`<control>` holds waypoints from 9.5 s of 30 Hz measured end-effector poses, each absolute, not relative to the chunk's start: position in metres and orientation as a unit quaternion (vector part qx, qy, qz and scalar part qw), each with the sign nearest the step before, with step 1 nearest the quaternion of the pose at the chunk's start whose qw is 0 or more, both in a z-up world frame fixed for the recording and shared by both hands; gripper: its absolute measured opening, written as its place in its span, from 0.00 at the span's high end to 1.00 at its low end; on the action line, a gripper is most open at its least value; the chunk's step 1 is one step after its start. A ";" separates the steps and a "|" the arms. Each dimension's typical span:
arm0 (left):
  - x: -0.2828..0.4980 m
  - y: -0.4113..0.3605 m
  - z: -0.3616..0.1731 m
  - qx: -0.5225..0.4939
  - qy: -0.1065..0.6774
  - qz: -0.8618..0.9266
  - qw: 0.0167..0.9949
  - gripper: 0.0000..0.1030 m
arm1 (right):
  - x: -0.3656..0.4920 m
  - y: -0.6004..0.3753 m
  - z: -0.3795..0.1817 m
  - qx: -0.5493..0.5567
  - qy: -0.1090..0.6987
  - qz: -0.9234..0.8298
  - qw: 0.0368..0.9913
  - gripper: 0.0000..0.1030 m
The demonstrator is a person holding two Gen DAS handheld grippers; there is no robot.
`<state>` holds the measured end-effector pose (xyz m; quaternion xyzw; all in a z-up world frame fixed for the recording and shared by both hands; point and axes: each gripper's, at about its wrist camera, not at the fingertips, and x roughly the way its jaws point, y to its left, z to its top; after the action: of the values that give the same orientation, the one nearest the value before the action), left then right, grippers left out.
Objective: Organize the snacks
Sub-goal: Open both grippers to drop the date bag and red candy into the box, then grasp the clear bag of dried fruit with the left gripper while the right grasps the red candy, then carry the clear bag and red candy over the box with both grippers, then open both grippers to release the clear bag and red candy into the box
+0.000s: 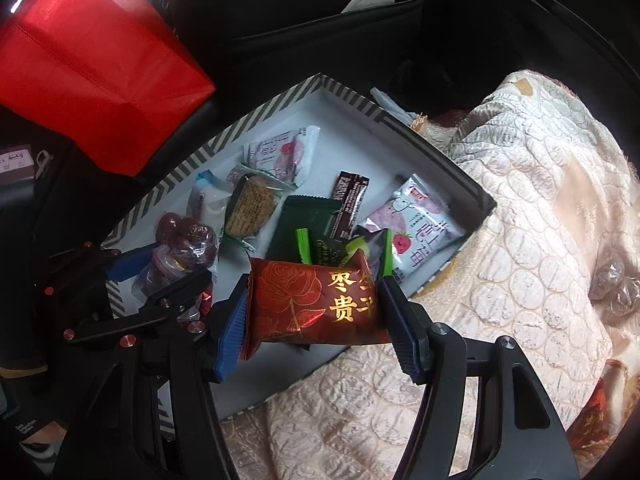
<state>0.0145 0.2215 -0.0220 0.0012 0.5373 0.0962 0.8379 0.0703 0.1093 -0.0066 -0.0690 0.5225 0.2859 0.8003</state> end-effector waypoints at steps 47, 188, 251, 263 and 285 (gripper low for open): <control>0.036 0.135 0.006 0.008 0.529 0.040 0.848 0.28 | 0.051 -0.146 0.036 0.065 0.498 0.086 0.860 0.38; 0.018 0.100 0.024 0.013 0.489 -0.034 0.872 0.77 | 0.015 -0.061 0.021 0.057 0.523 0.241 0.816 0.75; 0.030 0.222 -0.025 -0.049 0.515 0.134 0.845 0.37 | 0.143 0.121 -0.028 0.045 0.525 0.255 0.811 0.73; 0.003 0.206 -0.004 -0.038 0.484 0.152 0.861 0.21 | 0.094 0.071 0.016 0.018 0.490 0.221 0.843 0.73; -0.035 0.173 0.012 -0.038 0.446 0.154 0.881 0.20 | 0.004 0.033 -0.004 -0.026 0.484 0.171 0.858 0.73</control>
<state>-0.0350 0.1726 0.0121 -0.0382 0.4457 0.1539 0.8810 0.0037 0.0335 -0.0044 -0.0258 0.4843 0.1714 0.8575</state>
